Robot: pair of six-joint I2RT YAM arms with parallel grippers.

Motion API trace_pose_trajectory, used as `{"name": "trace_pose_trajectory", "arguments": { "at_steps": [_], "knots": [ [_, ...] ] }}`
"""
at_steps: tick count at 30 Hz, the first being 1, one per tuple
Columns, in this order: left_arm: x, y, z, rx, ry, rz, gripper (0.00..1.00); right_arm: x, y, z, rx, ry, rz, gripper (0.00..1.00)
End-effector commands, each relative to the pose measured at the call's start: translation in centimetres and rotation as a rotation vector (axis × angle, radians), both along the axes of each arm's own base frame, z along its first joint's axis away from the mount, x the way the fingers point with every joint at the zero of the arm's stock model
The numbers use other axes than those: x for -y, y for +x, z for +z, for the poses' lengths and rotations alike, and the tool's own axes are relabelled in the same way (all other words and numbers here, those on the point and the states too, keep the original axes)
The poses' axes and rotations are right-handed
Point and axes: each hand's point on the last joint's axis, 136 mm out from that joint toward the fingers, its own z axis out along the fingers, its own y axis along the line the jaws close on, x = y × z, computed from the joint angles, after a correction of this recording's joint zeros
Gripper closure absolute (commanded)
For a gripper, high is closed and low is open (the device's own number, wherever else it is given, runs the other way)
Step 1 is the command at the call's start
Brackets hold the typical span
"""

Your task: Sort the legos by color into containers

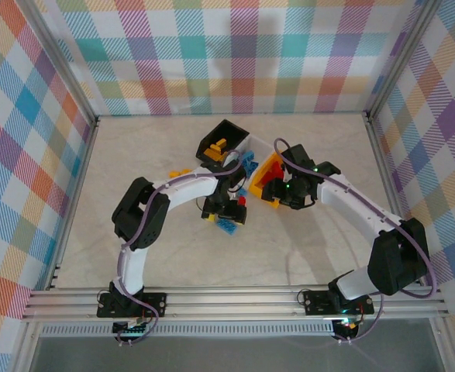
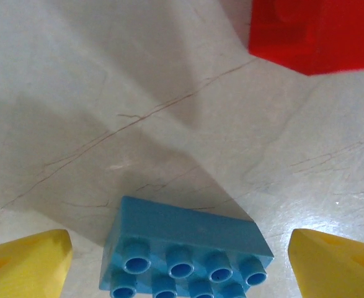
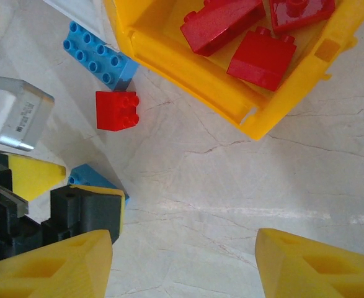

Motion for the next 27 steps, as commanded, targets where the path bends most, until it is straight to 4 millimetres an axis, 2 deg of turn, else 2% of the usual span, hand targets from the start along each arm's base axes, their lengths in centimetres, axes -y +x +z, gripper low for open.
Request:
{"name": "trace_pose_trajectory", "arguments": {
  "at_steps": [1,8,17,25,27],
  "knots": [
    [-0.5,-1.0,-0.1,-0.023,0.037,-0.145,0.09,-0.3,-0.4,0.4,0.008,0.022,0.002,0.35],
    [-1.5,-1.3,-1.1,-0.024,0.084,-0.218,0.09,-0.4,-0.4,0.3,0.003,0.021,0.006,0.34],
    [-1.3,-1.0,-2.0,-0.018,0.104,-0.235,0.1,-0.4,-0.4,0.4,0.003,0.019,0.009,0.35],
    [-1.4,-1.5,-2.5,-0.029,0.122,-0.201,0.35,-0.5,-0.3,0.1,-0.001,0.017,0.016,0.38],
    [-1.5,-1.5,-2.4,-0.028,0.129,-0.188,0.36,-0.6,-0.3,-0.1,-0.007,0.018,0.02,0.39]
  ]
}}
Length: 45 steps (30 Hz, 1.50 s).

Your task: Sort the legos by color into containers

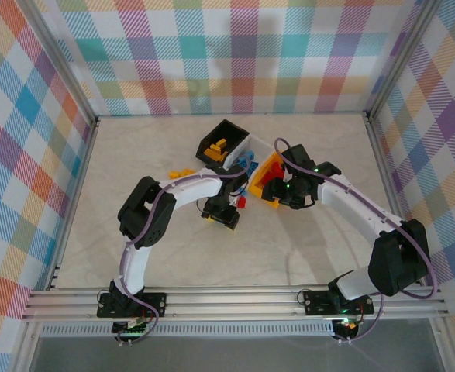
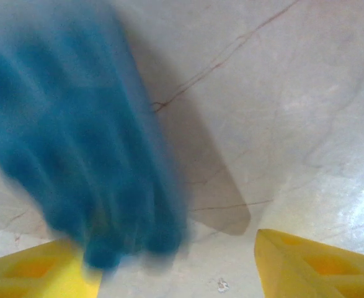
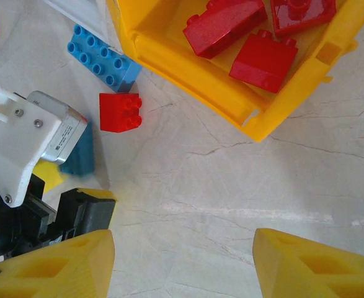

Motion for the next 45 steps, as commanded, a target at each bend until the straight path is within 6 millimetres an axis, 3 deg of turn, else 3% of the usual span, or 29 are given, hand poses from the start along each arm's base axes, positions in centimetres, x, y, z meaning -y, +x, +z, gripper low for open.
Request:
{"name": "trace_pose_trajectory", "arguments": {
  "at_steps": [1,8,13,18,23,27,33,45],
  "knots": [
    [0.3,-1.0,-1.0,-0.034,0.009,0.009,0.36,-0.5,-0.4,-0.3,-0.017,0.013,0.02,0.39],
    [0.2,-0.4,1.0,0.007,0.006,0.024,0.35,-0.5,-0.4,-0.2,-0.014,0.013,0.024,0.39],
    [0.7,0.9,2.0,0.027,-0.039,0.053,0.26,-0.3,-0.6,-0.3,-0.014,0.004,0.026,0.38],
    [2.0,4.1,4.7,0.091,-0.153,0.18,0.22,0.1,-0.7,-0.6,-0.016,-0.01,0.022,0.37],
    [1.7,8.2,5.9,0.131,-0.209,0.327,0.21,-0.2,-0.4,-0.4,-0.018,-0.006,0.022,0.37],
    [0.7,10.2,5.7,0.147,-0.173,0.385,0.21,-0.3,-0.2,-0.3,-0.021,-0.007,0.026,0.37],
    [-1.3,11.3,3.9,0.125,-0.133,0.467,0.22,-0.4,0.0,-0.4,-0.025,-0.007,0.036,0.37],
    [-3.4,9.9,0.4,0.077,-0.014,0.455,0.22,-0.7,0.3,-0.6,-0.036,0.007,0.039,0.38]
  ]
}}
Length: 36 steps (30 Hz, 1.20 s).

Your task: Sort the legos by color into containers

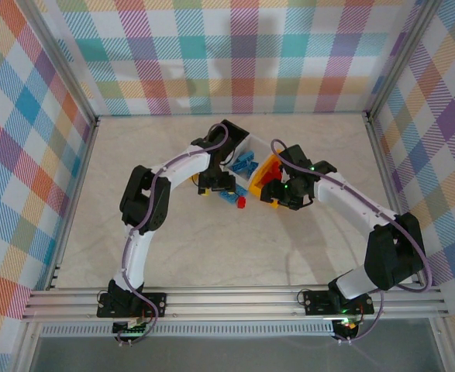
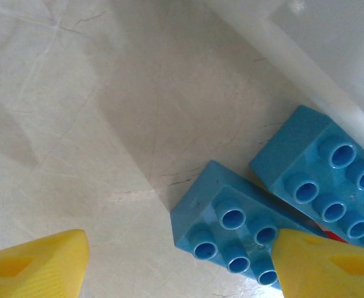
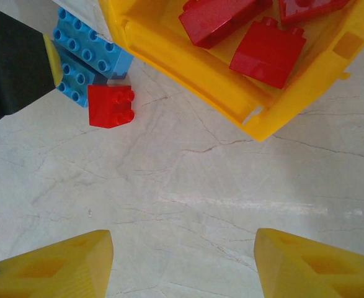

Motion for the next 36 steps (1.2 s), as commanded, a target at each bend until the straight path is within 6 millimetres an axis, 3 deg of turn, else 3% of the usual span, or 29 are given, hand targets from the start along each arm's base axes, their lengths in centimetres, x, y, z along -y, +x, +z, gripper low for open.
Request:
{"name": "trace_pose_trajectory", "arguments": {
  "at_steps": [1,9,16,23,36],
  "knots": [
    [-2.5,-1.5,-1.4,-0.054,0.102,0.004,0.22,-0.4,0.2,0.5,-0.003,0.02,0.011,0.38],
    [-6.1,-3.9,0.0,-0.063,0.185,-0.03,0.23,-1.0,-0.3,0.5,-0.019,0.059,0.012,0.38],
    [-7.6,-6.2,3.6,-0.008,0.142,-0.03,0.22,-4.1,-0.5,0.4,-0.006,0.017,0.167,0.39],
    [-7.9,-7.1,6.4,0.041,0.068,0.046,0.16,-7.6,1.5,-2.3,-0.073,-0.065,0.246,0.43],
    [-10.4,-10.5,7.6,0.038,0.018,0.043,0.14,-9.7,4.9,-6.9,-0.144,-0.178,0.252,0.43]
  ]
}}
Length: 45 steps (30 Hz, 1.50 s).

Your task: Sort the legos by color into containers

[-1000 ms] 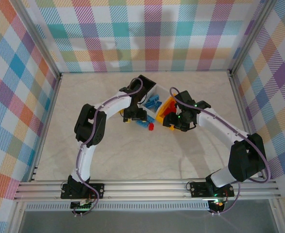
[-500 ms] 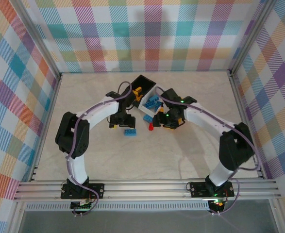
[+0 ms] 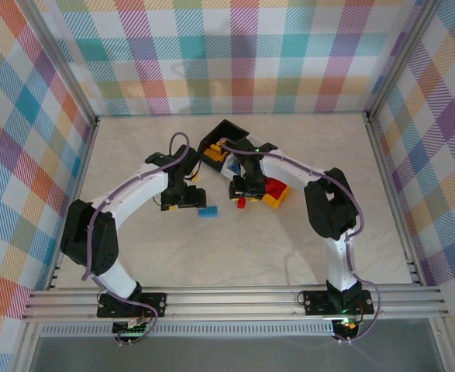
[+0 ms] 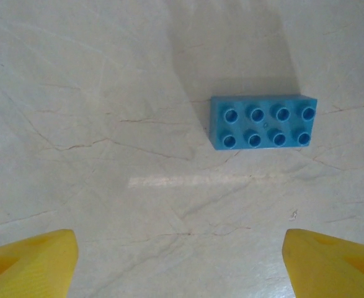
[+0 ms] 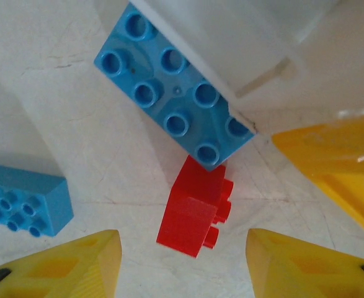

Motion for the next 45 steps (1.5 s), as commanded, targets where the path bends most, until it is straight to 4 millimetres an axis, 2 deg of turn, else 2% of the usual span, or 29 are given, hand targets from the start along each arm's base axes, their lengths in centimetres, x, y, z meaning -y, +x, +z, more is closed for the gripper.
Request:
{"name": "trace_pose_trajectory", "arguments": {
  "at_steps": [1,9,15,19,24,27,31,33,36,40,45],
  "knots": [
    [-0.8,-1.1,0.6,-0.008,-0.013,-0.019,0.14,-0.1,0.1,-0.4,-0.014,-0.036,0.019,0.44],
    [-2.3,-1.5,0.9,-0.013,-0.022,-0.018,0.13,-0.8,0.7,-2.4,-0.04,-0.064,0.018,0.48],
    [-1.9,-0.8,1.3,-0.001,-0.023,-0.102,0.13,-1.0,0.5,-3.0,-0.045,-0.091,0.021,0.66],
    [-1.2,0.0,1.2,0.016,-0.043,-0.171,0.13,-0.6,0.2,-1.8,-0.029,-0.1,0.015,0.74],
    [0.7,0.8,0.4,0.01,-0.065,-0.317,0.09,0.4,-0.4,1.7,0.027,-0.081,0.002,0.82],
    [2.1,1.6,-0.4,0.01,-0.027,-0.432,0.07,1.5,-0.3,4.1,0.066,-0.069,-0.012,0.84],
    [4.8,2.7,-1.2,0.066,-0.019,-0.673,0.07,4.6,1.1,6.7,0.116,-0.057,-0.074,0.84],
    [6.2,2.9,-1.3,0.105,-0.044,-0.798,0.06,6.2,2.0,7.3,0.135,-0.059,-0.098,0.84],
    [7.3,3.2,-1.7,0.118,-0.065,-0.94,0.06,8.3,3.4,7.5,0.139,-0.07,-0.129,0.84],
    [8.2,3.0,-2.7,0.095,-0.091,-1.098,0.05,10.5,5.2,6.6,0.13,-0.073,-0.183,0.84],
    [8.5,2.5,-3.6,0.081,-0.108,-1.229,0.04,11.8,7.0,5.4,0.112,-0.08,-0.202,0.84]
  ]
}}
